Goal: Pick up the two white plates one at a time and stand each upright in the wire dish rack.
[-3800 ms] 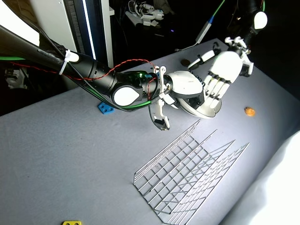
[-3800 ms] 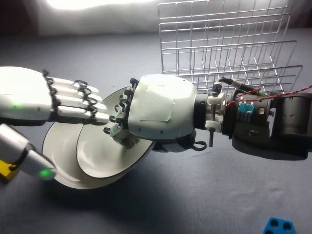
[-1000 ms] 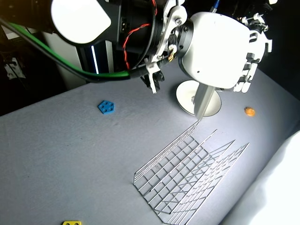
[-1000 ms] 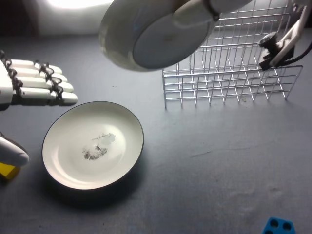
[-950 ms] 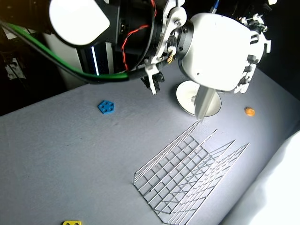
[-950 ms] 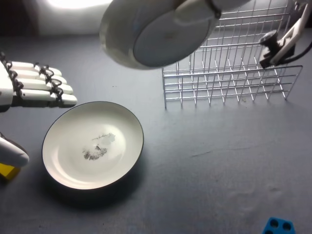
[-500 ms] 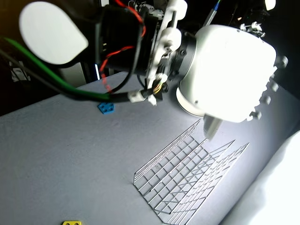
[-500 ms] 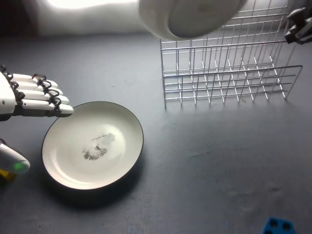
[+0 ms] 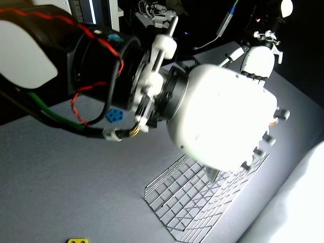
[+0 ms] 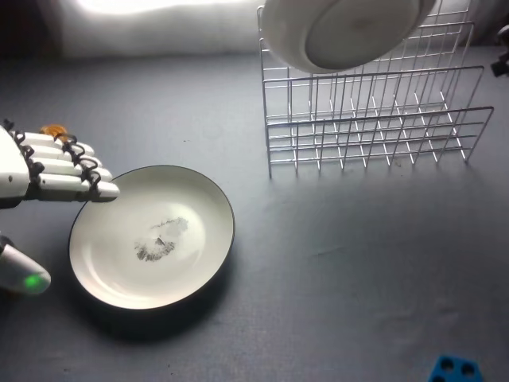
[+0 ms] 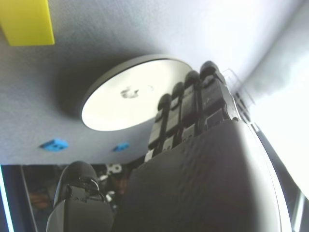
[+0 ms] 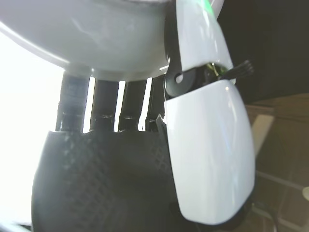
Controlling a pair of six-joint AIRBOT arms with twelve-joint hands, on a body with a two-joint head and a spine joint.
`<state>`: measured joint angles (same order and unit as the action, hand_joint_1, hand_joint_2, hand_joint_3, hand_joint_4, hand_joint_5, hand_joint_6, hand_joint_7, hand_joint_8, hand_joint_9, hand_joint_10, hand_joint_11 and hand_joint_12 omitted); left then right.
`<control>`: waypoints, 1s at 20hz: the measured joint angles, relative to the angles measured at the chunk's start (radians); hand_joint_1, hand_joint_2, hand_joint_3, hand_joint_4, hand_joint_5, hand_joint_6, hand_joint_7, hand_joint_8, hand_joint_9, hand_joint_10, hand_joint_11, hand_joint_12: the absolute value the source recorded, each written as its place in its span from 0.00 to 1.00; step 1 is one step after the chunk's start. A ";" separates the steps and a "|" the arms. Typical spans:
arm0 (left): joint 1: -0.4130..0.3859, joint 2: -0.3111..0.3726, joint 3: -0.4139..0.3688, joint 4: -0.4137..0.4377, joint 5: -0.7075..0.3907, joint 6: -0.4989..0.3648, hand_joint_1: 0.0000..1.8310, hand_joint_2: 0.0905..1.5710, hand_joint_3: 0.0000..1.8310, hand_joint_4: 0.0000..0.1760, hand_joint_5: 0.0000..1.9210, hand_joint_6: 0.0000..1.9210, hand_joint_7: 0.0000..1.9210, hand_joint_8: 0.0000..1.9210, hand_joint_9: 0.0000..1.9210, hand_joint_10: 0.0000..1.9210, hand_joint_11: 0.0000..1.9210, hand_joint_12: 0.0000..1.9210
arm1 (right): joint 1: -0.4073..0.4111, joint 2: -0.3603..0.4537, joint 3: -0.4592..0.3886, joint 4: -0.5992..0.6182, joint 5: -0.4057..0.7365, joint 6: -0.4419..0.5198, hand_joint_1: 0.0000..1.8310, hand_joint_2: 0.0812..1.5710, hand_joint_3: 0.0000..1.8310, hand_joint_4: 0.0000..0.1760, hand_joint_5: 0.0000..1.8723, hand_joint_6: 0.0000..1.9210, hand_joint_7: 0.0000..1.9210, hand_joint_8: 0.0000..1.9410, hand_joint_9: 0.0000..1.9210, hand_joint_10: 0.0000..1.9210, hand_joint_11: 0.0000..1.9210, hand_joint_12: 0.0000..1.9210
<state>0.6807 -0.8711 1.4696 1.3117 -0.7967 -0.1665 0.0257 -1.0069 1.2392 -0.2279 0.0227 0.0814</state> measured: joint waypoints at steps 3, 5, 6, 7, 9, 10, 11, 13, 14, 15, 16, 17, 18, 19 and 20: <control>0.009 0.000 -0.002 0.004 0.003 0.001 0.00 0.65 0.00 0.00 0.00 0.00 0.00 0.00 0.00 0.00 0.00 0.00 | -0.011 0.002 0.020 0.008 -0.020 0.000 0.75 0.67 0.00 0.00 0.52 0.52 0.55 0.43 0.51 0.54 0.44 0.54; 0.019 -0.008 -0.003 -0.009 0.009 0.000 0.00 0.64 0.00 0.00 0.00 0.00 0.00 0.00 0.00 0.00 0.00 0.00 | -0.011 0.002 0.028 0.019 -0.021 0.000 0.75 0.68 0.00 0.00 0.51 0.53 0.55 0.44 0.51 0.54 0.44 0.54; 0.023 -0.010 -0.009 -0.008 0.015 0.000 0.00 0.64 0.00 0.00 0.00 0.00 0.00 0.00 0.00 0.00 0.00 0.00 | -0.011 0.002 0.030 0.027 -0.021 0.000 0.75 0.68 0.00 0.00 0.51 0.53 0.55 0.44 0.51 0.54 0.44 0.54; 0.031 -0.013 -0.012 0.001 0.012 0.000 0.00 0.64 0.00 0.00 0.00 0.00 0.00 0.00 0.00 0.00 0.00 0.00 | -0.011 0.002 0.033 0.032 -0.021 0.000 0.75 0.68 0.00 0.00 0.51 0.53 0.55 0.44 0.50 0.54 0.44 0.54; 0.034 -0.013 -0.012 0.007 0.014 0.000 0.00 0.64 0.00 0.00 0.00 0.00 0.00 0.00 0.00 0.00 0.00 0.00 | -0.019 0.002 0.039 0.038 -0.020 0.004 0.75 0.68 0.00 0.00 0.50 0.54 0.56 0.43 0.50 0.55 0.44 0.54; 0.034 -0.012 -0.012 0.002 0.018 0.000 0.00 0.64 0.00 0.00 0.00 0.00 0.00 0.00 0.00 0.00 0.00 0.00 | -0.019 0.002 0.043 0.037 -0.031 0.008 0.75 0.68 0.00 0.00 0.50 0.53 0.56 0.43 0.50 0.55 0.43 0.55; 0.034 -0.013 -0.012 0.001 0.020 0.000 0.00 0.65 0.00 0.00 0.00 0.00 0.00 0.00 0.00 0.00 0.00 0.00 | -0.019 0.002 0.045 0.037 -0.042 0.014 0.75 0.68 0.00 0.00 0.51 0.53 0.56 0.43 0.50 0.54 0.43 0.55; 0.039 -0.013 -0.011 -0.001 0.023 0.000 0.00 0.65 0.00 0.00 0.00 0.00 0.00 0.00 0.00 0.00 0.00 0.00 | -0.033 0.002 0.055 0.082 -0.045 0.019 0.76 0.67 0.00 0.00 0.52 0.51 0.57 0.41 0.52 0.53 0.44 0.55; 0.039 -0.013 -0.011 0.002 0.025 0.000 0.00 0.65 0.00 0.00 0.00 0.00 0.00 0.00 0.00 0.00 0.00 0.00 | -0.038 0.002 0.061 0.109 -0.058 0.019 0.76 0.67 0.00 0.00 0.52 0.50 0.57 0.40 0.51 0.53 0.44 0.55; 0.039 -0.014 -0.011 0.001 0.027 0.000 0.00 0.64 0.00 0.00 0.00 0.00 0.00 0.00 0.00 0.00 0.00 0.00 | -0.039 0.002 0.067 0.124 -0.076 0.019 0.75 0.67 0.00 0.00 0.51 0.52 0.57 0.42 0.50 0.54 0.43 0.55; 0.039 -0.016 -0.011 0.000 0.029 0.000 0.00 0.64 0.00 0.00 0.00 0.00 0.00 0.00 0.00 0.00 0.00 0.00 | -0.043 0.002 0.072 0.143 -0.077 0.019 0.75 0.67 0.00 0.00 0.52 0.52 0.56 0.42 0.50 0.54 0.43 0.55; 0.039 -0.016 -0.011 -0.002 0.030 0.000 0.00 0.64 0.00 0.00 0.00 0.00 0.00 0.00 0.00 0.00 0.00 0.00 | -0.045 0.001 0.077 0.156 -0.082 0.019 0.75 0.67 0.00 0.00 0.52 0.52 0.56 0.42 0.50 0.54 0.43 0.55; 0.039 -0.016 -0.011 -0.002 0.031 0.000 0.00 0.65 0.00 0.00 0.00 0.00 0.00 0.00 0.00 0.00 0.00 0.00 | -0.046 0.001 0.081 0.162 -0.084 0.019 0.75 0.67 0.00 0.00 0.51 0.52 0.56 0.42 0.50 0.54 0.43 0.55; 0.039 -0.016 -0.011 -0.002 0.031 0.000 0.00 0.65 0.00 0.00 0.00 0.00 0.00 0.00 0.00 0.00 0.00 0.00 | -0.052 -0.001 0.085 0.172 -0.080 0.019 0.75 0.67 0.00 0.00 0.51 0.52 0.56 0.42 0.51 0.54 0.43 0.55; 0.039 -0.016 -0.011 -0.003 0.031 0.000 0.00 0.64 0.00 0.00 0.00 0.00 0.00 0.00 0.00 0.00 0.00 0.00 | -0.059 -0.005 0.092 0.176 -0.080 0.019 0.76 0.67 0.00 0.00 0.51 0.51 0.57 0.41 0.52 0.52 0.44 0.54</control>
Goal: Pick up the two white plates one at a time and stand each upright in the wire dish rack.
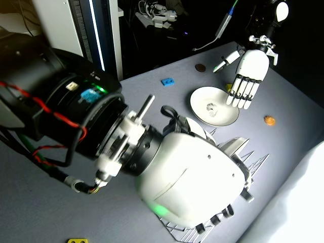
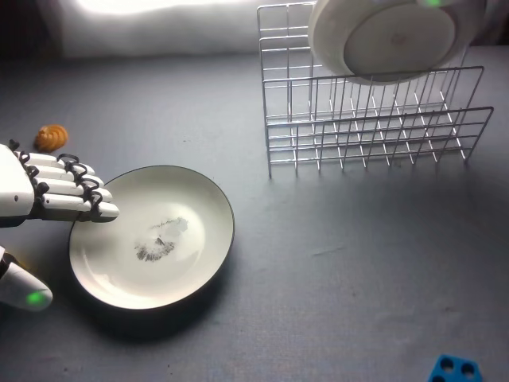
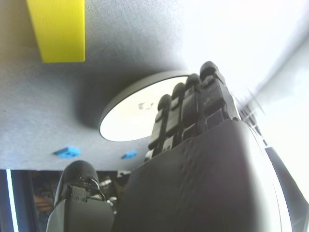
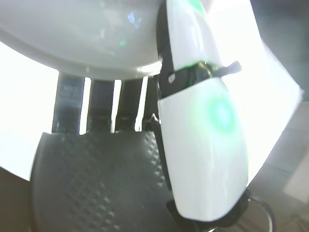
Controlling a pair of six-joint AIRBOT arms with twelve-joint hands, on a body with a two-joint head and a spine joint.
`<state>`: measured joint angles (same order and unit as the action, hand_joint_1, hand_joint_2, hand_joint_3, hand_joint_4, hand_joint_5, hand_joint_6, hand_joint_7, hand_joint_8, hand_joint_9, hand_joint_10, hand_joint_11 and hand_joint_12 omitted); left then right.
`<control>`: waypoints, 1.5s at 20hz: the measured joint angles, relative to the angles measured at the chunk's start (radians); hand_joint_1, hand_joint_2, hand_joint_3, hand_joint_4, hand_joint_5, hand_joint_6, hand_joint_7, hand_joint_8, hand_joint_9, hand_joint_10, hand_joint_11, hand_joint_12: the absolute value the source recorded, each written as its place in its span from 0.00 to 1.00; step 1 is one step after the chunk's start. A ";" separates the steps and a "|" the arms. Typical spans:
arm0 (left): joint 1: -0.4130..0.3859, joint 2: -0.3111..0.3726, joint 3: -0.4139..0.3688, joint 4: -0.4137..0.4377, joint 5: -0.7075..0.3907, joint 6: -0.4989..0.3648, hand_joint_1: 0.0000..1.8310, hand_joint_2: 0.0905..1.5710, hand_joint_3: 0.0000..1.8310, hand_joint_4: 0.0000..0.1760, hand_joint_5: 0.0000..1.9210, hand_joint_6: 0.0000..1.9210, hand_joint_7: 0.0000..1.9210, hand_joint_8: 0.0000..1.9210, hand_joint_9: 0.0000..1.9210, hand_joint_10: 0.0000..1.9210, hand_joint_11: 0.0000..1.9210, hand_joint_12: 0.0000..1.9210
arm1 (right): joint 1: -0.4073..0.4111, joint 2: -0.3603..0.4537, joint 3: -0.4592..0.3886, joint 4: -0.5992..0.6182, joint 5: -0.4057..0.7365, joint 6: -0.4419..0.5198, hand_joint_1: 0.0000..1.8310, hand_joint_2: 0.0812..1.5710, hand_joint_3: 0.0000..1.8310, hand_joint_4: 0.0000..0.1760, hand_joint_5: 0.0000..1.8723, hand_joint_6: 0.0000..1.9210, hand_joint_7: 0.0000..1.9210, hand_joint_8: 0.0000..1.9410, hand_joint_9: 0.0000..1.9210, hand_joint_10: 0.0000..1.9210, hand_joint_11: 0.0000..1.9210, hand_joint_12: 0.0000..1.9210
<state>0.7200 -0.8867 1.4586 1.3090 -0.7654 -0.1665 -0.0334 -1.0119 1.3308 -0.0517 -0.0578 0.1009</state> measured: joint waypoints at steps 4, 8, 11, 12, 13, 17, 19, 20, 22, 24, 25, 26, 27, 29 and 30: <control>0.000 -0.001 0.000 0.001 0.002 0.000 0.00 0.65 0.00 0.00 0.00 0.00 0.00 0.00 0.00 0.00 0.00 0.00 | -0.028 -0.013 0.018 0.003 0.016 0.000 0.76 0.67 0.00 0.00 0.51 0.52 0.57 0.41 0.51 0.53 0.45 0.55; 0.013 -0.003 0.002 -0.006 0.002 0.000 0.00 0.64 0.00 0.00 0.00 0.00 0.00 0.00 0.00 0.00 0.00 0.00 | -0.069 -0.031 0.042 0.003 0.043 0.001 0.76 0.67 0.00 0.00 0.53 0.51 0.57 0.41 0.51 0.53 0.45 0.55; 0.021 -0.007 0.003 -0.015 0.001 0.000 0.00 0.65 0.00 0.00 0.00 0.00 0.00 0.00 0.00 0.00 0.00 0.00 | -0.091 -0.064 0.079 0.003 0.036 0.004 0.75 0.67 0.00 0.00 0.52 0.52 0.56 0.42 0.50 0.53 0.45 0.55; 0.021 -0.008 0.004 -0.014 0.003 0.000 0.00 0.65 0.00 0.00 0.00 0.00 0.00 0.00 0.00 0.00 0.00 0.00 | -0.097 -0.065 0.079 0.003 0.038 0.005 0.76 0.66 0.00 0.00 0.54 0.49 0.58 0.40 0.52 0.51 0.45 0.54; 0.021 -0.008 0.004 -0.014 0.002 0.000 0.00 0.65 0.00 0.00 0.00 0.00 0.00 0.00 0.00 0.00 0.00 0.00 | -0.098 -0.068 0.079 0.003 0.039 0.005 0.76 0.66 0.00 0.00 0.55 0.47 0.59 0.38 0.53 0.49 0.46 0.53; 0.019 -0.008 0.004 -0.015 0.000 0.000 0.00 0.65 0.00 0.00 0.00 0.00 0.00 0.00 0.00 0.00 0.00 0.00 | -0.125 -0.083 0.097 0.005 0.063 0.007 0.76 0.66 0.00 0.00 0.53 0.49 0.58 0.40 0.52 0.52 0.44 0.56; 0.004 -0.008 0.004 -0.005 0.003 -0.003 0.00 0.65 0.00 0.00 0.00 0.00 0.00 0.00 0.00 0.00 0.00 0.00 | -0.134 -0.093 0.110 0.006 0.062 0.007 0.76 0.67 0.00 0.00 0.53 0.51 0.57 0.41 0.51 0.53 0.43 0.56; 0.000 -0.008 0.004 -0.005 0.003 -0.005 0.00 0.65 0.00 0.00 0.00 0.00 0.00 0.00 0.00 0.00 0.00 0.00 | -0.134 -0.094 0.112 0.006 0.066 0.007 0.76 0.66 0.00 0.00 0.53 0.50 0.58 0.40 0.52 0.52 0.44 0.55; -0.003 -0.008 0.004 -0.001 0.005 -0.005 0.00 0.65 0.00 0.00 0.00 0.00 0.00 0.00 0.00 0.00 0.00 0.00 | -0.134 -0.095 0.112 0.006 0.066 0.007 0.75 0.67 0.00 0.00 0.52 0.52 0.57 0.42 0.50 0.53 0.43 0.56; -0.003 -0.008 0.004 0.000 0.005 -0.005 0.00 0.65 0.00 0.00 0.00 0.00 0.00 0.00 0.00 0.00 0.00 0.00 | -0.134 -0.095 0.112 0.006 0.067 0.007 0.76 0.67 0.00 0.00 0.53 0.51 0.58 0.40 0.51 0.52 0.44 0.55; -0.004 -0.008 0.004 -0.001 0.005 -0.005 0.00 0.65 0.00 0.00 0.00 0.00 0.00 0.00 0.00 0.00 0.00 0.00 | -0.134 -0.095 0.112 0.006 0.068 0.007 0.76 0.67 0.00 0.00 0.52 0.51 0.58 0.39 0.51 0.52 0.44 0.55; -0.004 -0.008 0.004 -0.001 0.005 -0.005 0.00 0.65 0.00 0.00 0.00 0.00 0.00 0.00 0.00 0.00 0.00 0.00 | -0.134 -0.095 0.112 0.006 0.068 0.007 0.76 0.67 0.00 0.00 0.52 0.51 0.58 0.39 0.51 0.52 0.43 0.55; -0.004 -0.007 0.004 0.000 0.005 -0.005 0.00 0.65 0.00 0.00 0.00 0.00 0.00 0.00 0.00 0.00 0.00 0.00 | -0.134 -0.095 0.112 0.006 0.069 0.007 0.69 0.68 0.00 0.00 0.52 0.53 0.56 0.42 0.52 0.34 0.41 0.55; -0.006 -0.007 0.003 0.003 0.006 -0.005 0.00 0.65 0.00 0.00 0.00 0.00 0.00 0.00 0.00 0.00 0.00 0.00 | -0.134 -0.095 0.112 0.005 0.073 0.006 0.67 0.70 0.00 0.00 0.47 0.59 0.54 0.47 0.53 0.20 0.37 0.60; -0.006 -0.007 0.003 0.004 0.007 -0.005 0.00 0.65 0.00 0.00 0.00 0.00 0.00 0.00 0.00 0.00 0.00 0.00 | -0.134 -0.095 0.112 0.005 0.078 0.006 0.63 0.72 0.00 0.00 0.46 0.59 0.49 0.30 0.50 0.18 0.32 0.65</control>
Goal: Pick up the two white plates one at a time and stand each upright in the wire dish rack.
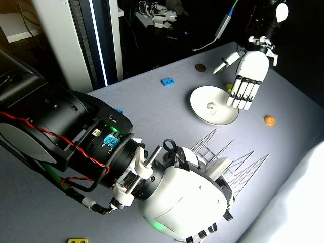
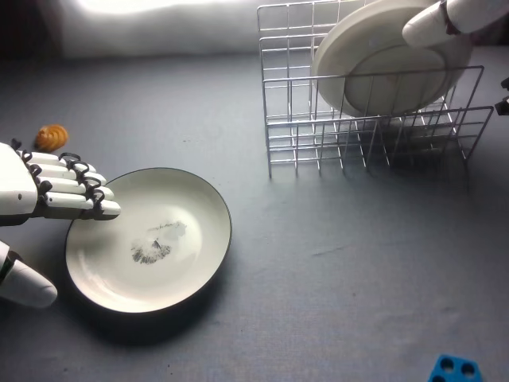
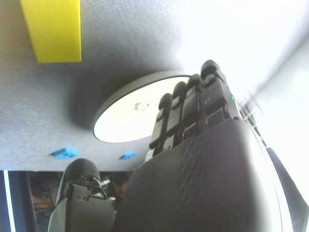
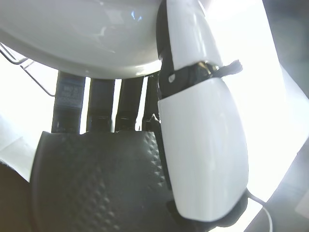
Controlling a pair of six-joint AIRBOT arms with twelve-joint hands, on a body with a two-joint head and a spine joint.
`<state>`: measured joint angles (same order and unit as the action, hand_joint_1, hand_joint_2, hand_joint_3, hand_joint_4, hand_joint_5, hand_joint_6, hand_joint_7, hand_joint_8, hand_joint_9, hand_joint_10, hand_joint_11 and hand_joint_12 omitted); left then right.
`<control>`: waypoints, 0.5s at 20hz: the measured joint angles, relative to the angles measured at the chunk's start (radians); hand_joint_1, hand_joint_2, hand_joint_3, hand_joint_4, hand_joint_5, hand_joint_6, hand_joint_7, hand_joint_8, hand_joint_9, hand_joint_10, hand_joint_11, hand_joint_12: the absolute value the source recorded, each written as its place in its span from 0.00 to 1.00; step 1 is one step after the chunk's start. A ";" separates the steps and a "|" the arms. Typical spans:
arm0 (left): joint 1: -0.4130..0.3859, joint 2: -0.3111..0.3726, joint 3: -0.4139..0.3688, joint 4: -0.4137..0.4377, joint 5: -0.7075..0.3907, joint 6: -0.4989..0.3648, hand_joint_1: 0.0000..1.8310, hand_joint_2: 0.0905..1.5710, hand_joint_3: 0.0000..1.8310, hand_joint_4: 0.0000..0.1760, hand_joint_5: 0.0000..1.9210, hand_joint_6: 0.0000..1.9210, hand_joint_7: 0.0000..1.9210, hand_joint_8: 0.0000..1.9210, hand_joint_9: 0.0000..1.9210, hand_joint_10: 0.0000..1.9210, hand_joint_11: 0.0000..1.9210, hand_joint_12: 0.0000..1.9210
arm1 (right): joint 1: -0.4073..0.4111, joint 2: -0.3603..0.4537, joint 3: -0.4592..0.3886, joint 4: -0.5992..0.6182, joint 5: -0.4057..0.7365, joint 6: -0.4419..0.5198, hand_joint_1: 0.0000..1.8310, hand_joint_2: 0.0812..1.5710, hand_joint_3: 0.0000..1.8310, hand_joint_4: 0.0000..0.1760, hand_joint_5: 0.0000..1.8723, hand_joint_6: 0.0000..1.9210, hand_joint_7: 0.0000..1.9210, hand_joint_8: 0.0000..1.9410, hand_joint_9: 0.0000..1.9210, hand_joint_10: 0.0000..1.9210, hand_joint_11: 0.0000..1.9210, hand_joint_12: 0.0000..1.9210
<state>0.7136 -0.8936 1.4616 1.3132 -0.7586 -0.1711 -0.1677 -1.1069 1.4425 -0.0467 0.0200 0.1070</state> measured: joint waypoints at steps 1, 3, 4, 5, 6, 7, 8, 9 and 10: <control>0.000 0.000 0.000 0.001 0.000 0.000 0.00 0.65 0.00 0.00 0.00 0.00 0.00 0.00 0.00 0.00 0.00 0.00 | 0.000 0.000 0.000 0.000 0.006 -0.003 0.64 0.68 0.00 0.00 0.40 0.35 0.48 0.20 0.48 0.17 0.29 0.66; 0.000 0.000 0.000 0.005 0.000 0.000 0.00 0.65 0.00 0.00 0.00 0.00 0.00 0.00 0.00 0.00 0.00 0.00 | 0.000 0.000 0.000 0.003 0.026 -0.003 0.63 0.65 0.00 0.00 0.44 0.16 0.50 0.08 0.46 0.15 0.26 0.66; 0.000 0.000 0.000 0.006 0.000 0.000 0.00 0.65 0.00 0.00 0.00 0.00 0.00 0.00 0.00 0.00 0.00 0.00 | 0.000 0.000 0.000 0.005 0.035 -0.003 0.64 0.65 0.00 0.00 0.45 0.12 0.51 0.06 0.45 0.15 0.26 0.67; 0.000 0.000 0.000 0.006 0.000 0.000 0.00 0.65 0.00 0.00 0.00 0.00 0.00 0.00 0.00 0.00 0.00 0.00 | 0.000 0.000 0.000 0.006 0.043 -0.003 0.63 0.65 0.00 0.00 0.44 0.10 0.50 0.04 0.44 0.14 0.24 0.66; 0.000 0.000 0.000 0.006 0.000 0.000 0.00 0.65 0.00 0.00 0.00 0.00 0.00 0.00 0.00 0.00 0.00 0.00 | 0.000 0.000 0.000 0.006 0.044 -0.003 0.63 0.65 0.00 0.00 0.44 0.10 0.50 0.04 0.44 0.14 0.24 0.66; 0.000 0.000 0.000 0.007 0.000 0.000 0.00 0.65 0.00 0.00 0.00 0.00 0.00 0.00 0.00 0.00 0.00 0.00 | 0.000 0.000 0.000 0.006 0.045 -0.003 0.63 0.65 0.00 0.00 0.44 0.10 0.50 0.04 0.44 0.14 0.24 0.66; 0.000 0.000 0.000 0.007 0.000 0.000 0.00 0.65 0.00 0.00 0.00 0.00 0.00 0.00 0.00 0.00 0.00 0.00 | 0.000 0.000 0.000 0.006 0.045 -0.004 0.63 0.65 0.00 0.00 0.44 0.10 0.50 0.04 0.44 0.14 0.24 0.66; 0.000 0.000 0.000 0.007 0.000 0.000 0.00 0.65 0.00 0.00 0.00 0.00 0.00 0.00 0.00 0.00 0.00 0.00 | 0.000 0.000 0.000 0.006 0.048 -0.006 0.63 0.65 0.00 0.00 0.44 0.10 0.49 0.04 0.43 0.14 0.23 0.66; 0.000 0.000 0.000 0.007 0.000 0.000 0.00 0.65 0.00 0.00 0.00 0.00 0.00 0.00 0.00 0.00 0.00 0.00 | 0.000 0.000 0.000 0.006 0.060 -0.012 0.63 0.65 0.00 0.00 0.43 0.09 0.49 0.03 0.43 0.14 0.23 0.66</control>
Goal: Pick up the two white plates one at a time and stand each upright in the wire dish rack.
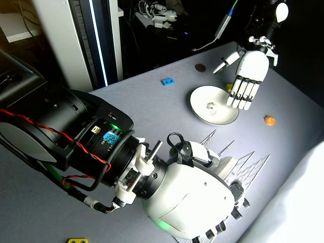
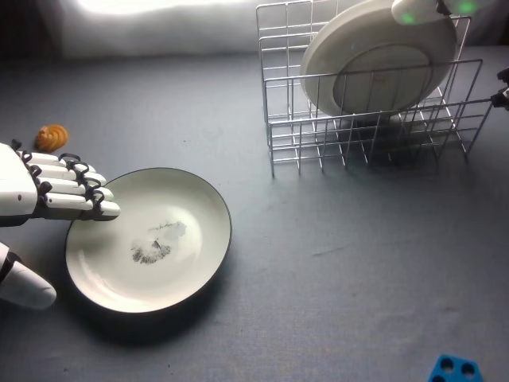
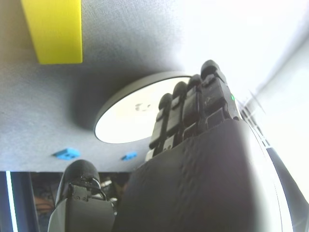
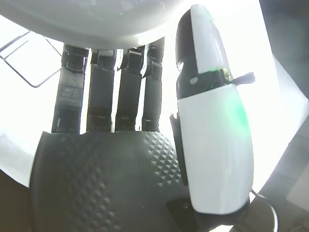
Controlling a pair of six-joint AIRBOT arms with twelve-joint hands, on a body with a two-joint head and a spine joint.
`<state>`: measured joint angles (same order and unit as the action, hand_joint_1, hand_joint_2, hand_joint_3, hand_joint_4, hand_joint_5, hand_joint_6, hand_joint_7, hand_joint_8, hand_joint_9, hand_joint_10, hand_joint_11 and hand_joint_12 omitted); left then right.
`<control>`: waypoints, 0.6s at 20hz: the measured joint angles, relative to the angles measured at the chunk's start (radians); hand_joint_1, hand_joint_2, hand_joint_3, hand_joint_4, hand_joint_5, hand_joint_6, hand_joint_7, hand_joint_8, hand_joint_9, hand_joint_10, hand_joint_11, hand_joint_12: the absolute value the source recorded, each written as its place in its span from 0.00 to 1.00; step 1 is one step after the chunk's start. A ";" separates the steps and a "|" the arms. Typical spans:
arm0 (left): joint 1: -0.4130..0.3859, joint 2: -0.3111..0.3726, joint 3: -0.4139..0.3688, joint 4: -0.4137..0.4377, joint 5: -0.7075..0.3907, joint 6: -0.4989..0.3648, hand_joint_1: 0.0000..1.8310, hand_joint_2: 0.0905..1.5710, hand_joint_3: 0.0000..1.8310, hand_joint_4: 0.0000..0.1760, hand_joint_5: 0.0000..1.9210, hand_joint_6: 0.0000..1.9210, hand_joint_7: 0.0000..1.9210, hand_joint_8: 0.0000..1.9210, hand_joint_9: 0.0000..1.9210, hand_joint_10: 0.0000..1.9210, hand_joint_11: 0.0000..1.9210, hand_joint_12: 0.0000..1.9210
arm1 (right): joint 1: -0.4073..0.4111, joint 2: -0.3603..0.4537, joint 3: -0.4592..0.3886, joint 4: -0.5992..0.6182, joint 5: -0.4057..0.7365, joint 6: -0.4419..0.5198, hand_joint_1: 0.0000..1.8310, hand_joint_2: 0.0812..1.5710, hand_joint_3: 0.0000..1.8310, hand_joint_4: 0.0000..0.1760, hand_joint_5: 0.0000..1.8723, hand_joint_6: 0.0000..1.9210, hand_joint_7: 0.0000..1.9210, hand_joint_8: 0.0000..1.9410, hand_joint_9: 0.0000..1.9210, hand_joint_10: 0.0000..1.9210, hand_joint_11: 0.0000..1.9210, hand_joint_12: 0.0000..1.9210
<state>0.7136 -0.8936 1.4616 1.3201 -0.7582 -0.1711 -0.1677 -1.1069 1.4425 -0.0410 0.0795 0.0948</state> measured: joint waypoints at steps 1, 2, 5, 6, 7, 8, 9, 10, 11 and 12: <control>0.000 0.000 0.000 0.000 0.000 0.000 0.00 0.65 0.00 0.00 0.00 0.00 0.00 0.00 0.00 0.00 0.00 0.00 | -0.006 0.000 0.000 0.000 0.022 -0.005 0.63 0.65 0.00 0.00 0.43 0.08 0.49 0.03 0.43 0.14 0.22 0.68; 0.000 0.000 0.000 0.000 0.000 0.000 0.00 0.65 0.00 0.00 0.00 0.00 0.00 0.00 0.00 0.00 0.00 0.00 | -0.007 0.000 0.000 0.000 0.041 -0.014 0.62 0.65 0.00 0.00 0.42 0.08 0.48 0.02 0.42 0.13 0.22 0.68; 0.000 0.000 -0.002 0.000 0.002 0.000 0.00 0.66 0.00 0.00 0.00 0.00 0.00 0.00 0.00 0.00 0.00 0.00 | -0.019 0.000 0.000 0.000 0.113 -0.051 0.62 0.66 0.00 0.00 0.40 0.06 0.46 0.01 0.40 0.13 0.18 0.68; 0.000 0.000 -0.002 0.001 0.002 0.000 0.00 0.65 0.00 0.00 0.00 0.00 0.00 0.00 0.00 0.00 0.00 0.00 | -0.026 0.000 0.000 -0.001 0.154 -0.078 0.62 0.65 0.00 0.00 0.39 0.06 0.45 0.01 0.40 0.13 0.18 0.68; 0.000 0.000 -0.002 0.001 0.002 0.000 0.00 0.65 0.00 0.00 0.00 0.00 0.00 0.00 0.00 0.00 0.00 0.00 | -0.037 0.000 0.000 -0.001 0.196 -0.103 0.62 0.64 0.00 0.00 0.39 0.06 0.45 0.01 0.40 0.13 0.18 0.68; 0.000 0.000 -0.002 0.002 0.002 0.000 0.00 0.65 0.00 0.00 0.00 0.00 0.00 0.00 0.00 0.00 0.00 0.00 | -0.048 0.000 0.000 -0.002 0.245 -0.127 0.62 0.63 0.00 0.00 0.40 0.05 0.45 0.00 0.39 0.13 0.18 0.67; 0.000 0.000 -0.002 0.002 0.003 0.000 0.00 0.65 0.00 0.00 0.00 0.00 0.00 0.00 0.00 0.00 0.00 0.00 | -0.048 0.000 -0.001 -0.003 0.270 -0.143 0.62 0.63 0.00 0.00 0.40 0.05 0.45 0.00 0.39 0.13 0.18 0.67; 0.000 0.000 -0.002 0.005 0.003 0.000 0.00 0.65 0.00 0.00 0.00 0.00 0.00 0.00 0.00 0.00 0.00 0.00 | -0.049 0.000 -0.002 -0.004 0.305 -0.159 0.61 0.64 0.00 0.00 0.38 0.04 0.43 0.00 0.38 0.13 0.16 0.69; 0.001 0.000 -0.002 0.005 0.003 0.000 0.00 0.65 0.00 0.00 0.00 0.00 0.00 0.00 0.00 0.00 0.00 0.00 | -0.050 0.000 -0.008 -0.003 0.356 -0.182 0.60 0.64 0.00 0.00 0.38 0.04 0.42 0.00 0.37 0.13 0.16 0.69; 0.003 0.000 -0.002 0.005 0.003 0.000 0.00 0.65 0.00 0.00 0.00 0.00 0.00 0.00 0.00 0.00 0.00 0.00 | -0.053 0.000 -0.009 -0.003 0.381 -0.187 0.60 0.64 0.00 0.00 0.38 0.04 0.42 0.00 0.37 0.13 0.16 0.69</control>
<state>0.7170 -0.8932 1.4593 1.3251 -0.7551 -0.1711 -0.2207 -1.1069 1.4338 -0.0441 0.4610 -0.0925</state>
